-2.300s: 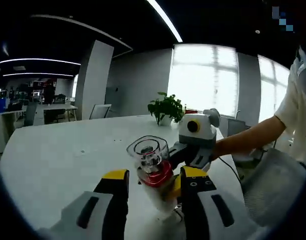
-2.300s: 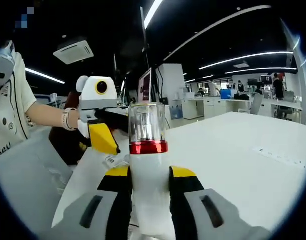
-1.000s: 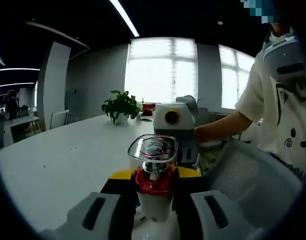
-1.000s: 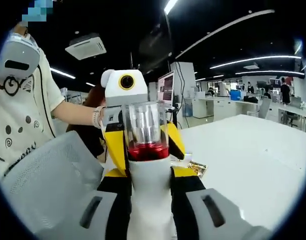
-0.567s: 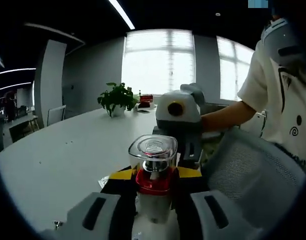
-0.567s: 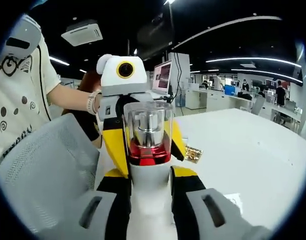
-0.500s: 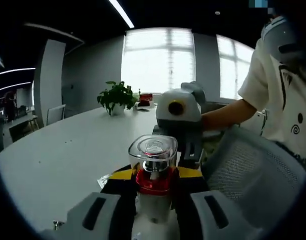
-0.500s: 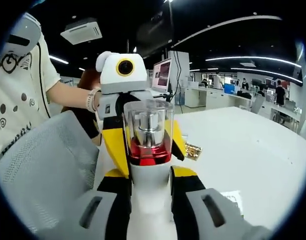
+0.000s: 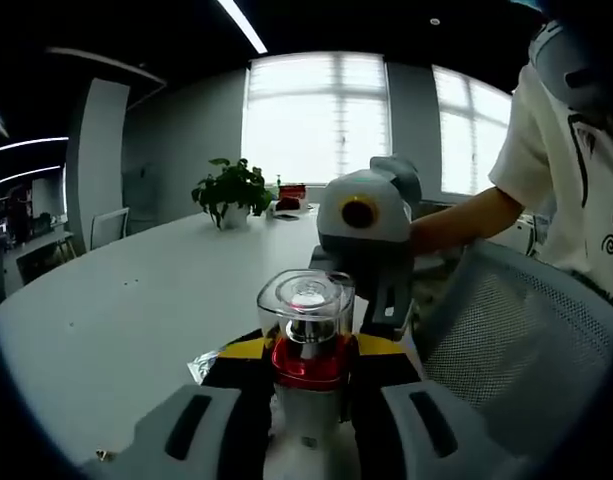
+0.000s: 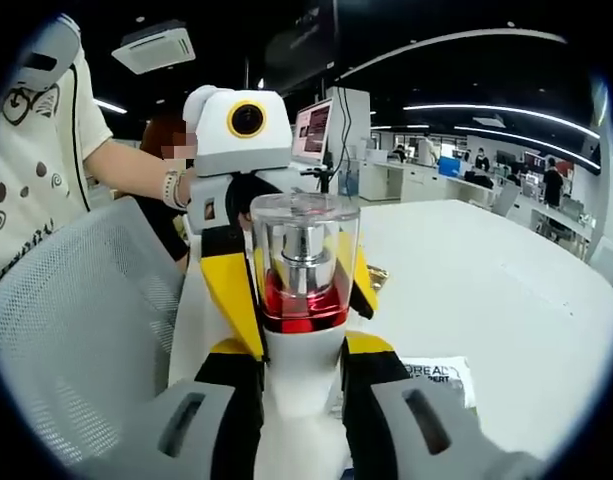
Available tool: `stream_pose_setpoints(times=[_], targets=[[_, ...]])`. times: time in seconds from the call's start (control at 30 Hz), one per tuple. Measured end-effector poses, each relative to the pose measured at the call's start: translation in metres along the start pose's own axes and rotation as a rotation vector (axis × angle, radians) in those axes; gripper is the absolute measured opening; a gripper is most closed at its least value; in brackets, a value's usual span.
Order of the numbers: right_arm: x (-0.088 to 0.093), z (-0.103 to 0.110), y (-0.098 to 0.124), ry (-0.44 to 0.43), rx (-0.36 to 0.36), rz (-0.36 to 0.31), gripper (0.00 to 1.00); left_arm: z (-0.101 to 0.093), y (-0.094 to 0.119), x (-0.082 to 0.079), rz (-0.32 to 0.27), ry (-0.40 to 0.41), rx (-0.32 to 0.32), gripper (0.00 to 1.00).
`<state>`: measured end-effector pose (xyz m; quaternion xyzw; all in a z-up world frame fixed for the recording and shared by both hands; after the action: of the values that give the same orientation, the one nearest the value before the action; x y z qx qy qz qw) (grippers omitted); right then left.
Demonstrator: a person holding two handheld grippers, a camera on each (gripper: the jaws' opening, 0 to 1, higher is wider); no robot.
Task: Arrange the skincare products in the storage area until every visible bottle or jar stands upright without overlapping.
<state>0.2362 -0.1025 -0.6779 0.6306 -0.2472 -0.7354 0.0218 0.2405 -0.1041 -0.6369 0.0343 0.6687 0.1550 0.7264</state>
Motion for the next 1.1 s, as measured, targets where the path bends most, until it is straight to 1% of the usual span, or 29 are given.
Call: stream_pose_setpoints(times=[0.03,0.27,0.5,0.67,0.73,0.9,0.93,1.0,1.1], targets=[[0.000,-0.002,0.001,0.016,0.008,0.002,0.29,0.001,-0.001,0.000,0.000,-0.004,-0.001,0.24],[0.001,-0.012,0.003,0.037,0.033,0.009,0.29,0.009,-0.009,-0.001,0.001,-0.033,-0.010,0.24],[-0.002,-0.022,0.002,0.053,0.058,0.020,0.29,0.019,-0.015,0.000,0.005,-0.028,-0.012,0.24],[-0.005,-0.032,0.001,0.063,0.071,0.022,0.29,0.029,-0.018,0.001,0.010,-0.031,-0.026,0.24],[-0.006,-0.041,0.001,0.062,0.067,0.026,0.29,0.032,-0.019,0.001,0.010,-0.026,-0.032,0.24],[-0.008,-0.047,-0.001,0.067,0.058,0.031,0.30,0.039,-0.021,0.002,0.004,-0.027,-0.053,0.25],[-0.009,-0.050,-0.002,0.075,0.054,0.036,0.30,0.043,-0.021,0.001,0.004,-0.019,-0.066,0.25],[-0.009,-0.056,-0.002,0.084,0.046,0.044,0.30,0.044,-0.021,0.001,0.005,-0.020,-0.072,0.25],[-0.011,-0.059,-0.003,0.088,0.036,0.048,0.30,0.047,-0.022,0.001,0.005,-0.018,-0.086,0.25]])
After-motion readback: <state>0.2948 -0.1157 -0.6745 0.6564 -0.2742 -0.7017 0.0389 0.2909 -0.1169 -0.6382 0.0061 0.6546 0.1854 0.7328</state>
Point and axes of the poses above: the point that each gripper's makers call its tool centre point, and the gripper's own axes: y roughly backward along the fingers, z roughly to its left, x roughly out of its underside, the point moved 2 cm from there along y, roughly backward along the fingers, and after that the axes turned 7 degrees about -y, right-handed, at the moved point
